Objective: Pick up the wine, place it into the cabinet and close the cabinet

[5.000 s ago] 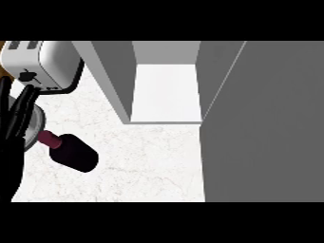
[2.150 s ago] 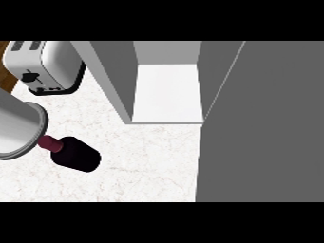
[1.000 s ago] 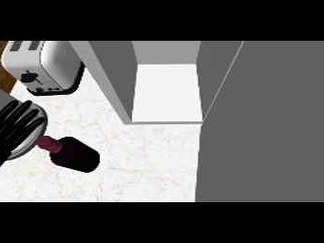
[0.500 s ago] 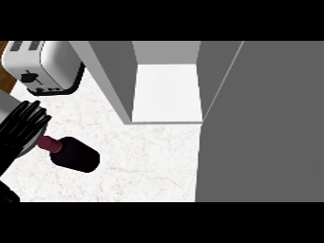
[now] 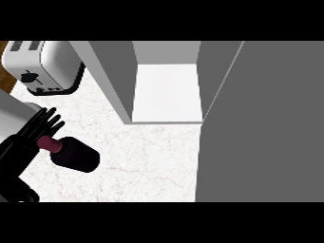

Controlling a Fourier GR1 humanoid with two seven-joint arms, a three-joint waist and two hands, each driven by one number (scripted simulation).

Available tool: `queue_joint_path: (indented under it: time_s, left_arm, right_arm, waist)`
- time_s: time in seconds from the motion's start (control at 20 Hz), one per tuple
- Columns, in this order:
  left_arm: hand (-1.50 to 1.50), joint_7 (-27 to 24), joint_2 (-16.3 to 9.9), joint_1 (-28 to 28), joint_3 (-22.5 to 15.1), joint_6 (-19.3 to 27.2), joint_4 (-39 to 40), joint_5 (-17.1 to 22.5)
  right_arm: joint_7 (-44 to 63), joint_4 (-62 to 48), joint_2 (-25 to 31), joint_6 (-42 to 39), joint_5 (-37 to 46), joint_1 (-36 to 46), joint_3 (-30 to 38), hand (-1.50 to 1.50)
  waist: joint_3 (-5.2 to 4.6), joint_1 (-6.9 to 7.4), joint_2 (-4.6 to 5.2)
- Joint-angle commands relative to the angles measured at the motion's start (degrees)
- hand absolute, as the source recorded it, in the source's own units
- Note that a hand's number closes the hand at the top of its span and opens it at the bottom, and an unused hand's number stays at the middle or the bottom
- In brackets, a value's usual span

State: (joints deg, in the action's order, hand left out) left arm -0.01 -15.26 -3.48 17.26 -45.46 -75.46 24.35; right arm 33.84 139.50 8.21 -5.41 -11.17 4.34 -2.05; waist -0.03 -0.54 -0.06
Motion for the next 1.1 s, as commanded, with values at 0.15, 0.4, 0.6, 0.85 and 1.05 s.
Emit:
queue_joint_path:
  time_s: [0.15,0.4,0.6,0.85,1.05]
  left_arm:
    - [-1.5,-7.2,1.0,-2.7,-0.7,-1.6,7.7,-6.0]
    - [-1.5,-10.8,1.4,-4.6,-1.1,-1.2,12.4,-9.5]
    - [-1.5,-13.0,0.8,-7.5,-1.3,-1.1,16.5,-11.1]
    - [-1.5,-17.2,2.5,-6.8,-2.8,0.6,17.8,-14.4]
    - [-1.5,-24.5,0.2,-6.1,-3.6,-2.1,23.9,-18.5]
  right_arm:
    - [7.0,9.2,0.4,2.0,-4.2,1.1,1.3,-1.5]
    - [9.1,12.9,-1.3,3.7,-0.4,-0.2,-4.1,-1.5]
    - [3.7,11.0,-0.2,-0.1,-4.7,-4.1,0.6,-1.5]
    - [5.5,11.9,-1.9,1.9,-1.0,-2.0,-3.3,-1.5]
    - [6.9,12.0,0.7,0.1,-6.5,-2.2,2.1,-1.5]
  waist:
    - [-0.01,0.03,0.02]
    - [-0.06,-0.3,-0.04]
    - [0.0,-0.45,0.04]
    - [-0.02,-0.24,-0.05]
    - [-0.02,-0.5,0.01]
